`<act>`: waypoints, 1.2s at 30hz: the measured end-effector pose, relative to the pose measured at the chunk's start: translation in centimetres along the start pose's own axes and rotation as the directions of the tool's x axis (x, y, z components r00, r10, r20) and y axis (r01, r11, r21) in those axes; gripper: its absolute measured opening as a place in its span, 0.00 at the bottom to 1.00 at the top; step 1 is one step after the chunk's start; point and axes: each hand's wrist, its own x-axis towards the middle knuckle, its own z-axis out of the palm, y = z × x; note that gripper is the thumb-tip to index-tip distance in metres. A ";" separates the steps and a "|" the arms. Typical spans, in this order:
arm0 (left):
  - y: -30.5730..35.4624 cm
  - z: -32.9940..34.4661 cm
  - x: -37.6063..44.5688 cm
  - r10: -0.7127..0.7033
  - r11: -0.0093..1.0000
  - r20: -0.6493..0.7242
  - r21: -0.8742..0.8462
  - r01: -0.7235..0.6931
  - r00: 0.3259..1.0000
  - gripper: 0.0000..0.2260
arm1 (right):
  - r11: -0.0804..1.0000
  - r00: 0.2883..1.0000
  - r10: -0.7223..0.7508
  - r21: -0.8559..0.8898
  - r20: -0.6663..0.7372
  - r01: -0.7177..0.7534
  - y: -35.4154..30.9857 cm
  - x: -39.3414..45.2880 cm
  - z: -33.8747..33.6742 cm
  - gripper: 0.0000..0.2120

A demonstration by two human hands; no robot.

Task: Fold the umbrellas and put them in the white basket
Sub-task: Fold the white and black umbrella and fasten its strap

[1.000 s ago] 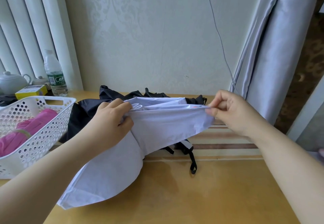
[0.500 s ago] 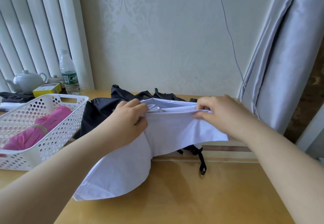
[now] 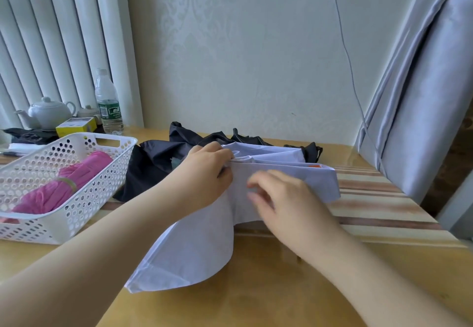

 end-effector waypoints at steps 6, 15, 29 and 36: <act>0.2 -1.2 -1.0 -0.056 0.981 0.053 -0.182 0.065 0.997 0.18 | 0.900 0.958 0.257 0.331 0.124 -0.285 -0.8 1.8 1.9 0.18; 0.0 -3.3 -2.5 -0.241 0.719 0.242 -0.606 0.340 0.940 0.08 | 0.838 0.914 0.371 0.366 0.165 -0.406 -2.1 2.7 2.6 0.27; -2.2 -5.9 -7.2 -0.361 0.925 0.132 -0.078 0.373 0.923 0.33 | 0.783 0.876 0.475 0.412 0.089 -0.466 0.6 2.4 3.0 0.28; -4.7 -4.7 -8.8 -0.309 0.861 0.177 -0.366 0.354 0.935 0.08 | 0.791 0.908 0.410 0.461 0.090 -0.403 -0.3 2.2 2.5 0.37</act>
